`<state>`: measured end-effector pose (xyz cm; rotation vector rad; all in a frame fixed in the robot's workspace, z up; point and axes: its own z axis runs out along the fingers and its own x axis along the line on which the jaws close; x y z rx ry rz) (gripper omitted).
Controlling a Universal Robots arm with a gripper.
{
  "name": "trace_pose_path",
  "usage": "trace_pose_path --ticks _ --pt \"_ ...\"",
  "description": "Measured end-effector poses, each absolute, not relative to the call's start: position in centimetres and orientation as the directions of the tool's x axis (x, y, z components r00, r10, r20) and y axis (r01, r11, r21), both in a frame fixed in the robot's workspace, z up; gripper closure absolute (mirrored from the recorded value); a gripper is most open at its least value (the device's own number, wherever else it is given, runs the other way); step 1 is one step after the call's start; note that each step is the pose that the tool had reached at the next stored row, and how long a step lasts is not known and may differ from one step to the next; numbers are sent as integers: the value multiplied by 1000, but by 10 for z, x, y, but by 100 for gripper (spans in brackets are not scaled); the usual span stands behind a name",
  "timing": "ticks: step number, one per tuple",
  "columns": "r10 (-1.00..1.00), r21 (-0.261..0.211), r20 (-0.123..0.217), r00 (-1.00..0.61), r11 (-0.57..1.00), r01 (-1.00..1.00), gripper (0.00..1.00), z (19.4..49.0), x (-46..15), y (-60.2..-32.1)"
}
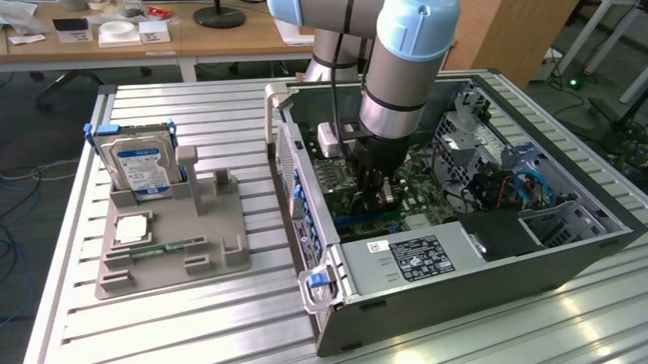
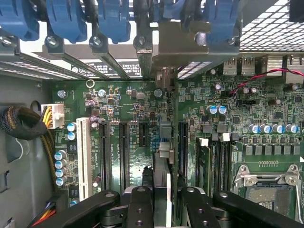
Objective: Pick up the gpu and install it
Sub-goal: 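Insert the gpu into the slot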
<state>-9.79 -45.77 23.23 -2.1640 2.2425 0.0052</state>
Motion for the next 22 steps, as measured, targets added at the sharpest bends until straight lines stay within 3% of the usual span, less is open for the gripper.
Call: trace_pose_path --ticks 22 --pt "-999 -22 -22 -35 36 -999 73 238 -97 -458"
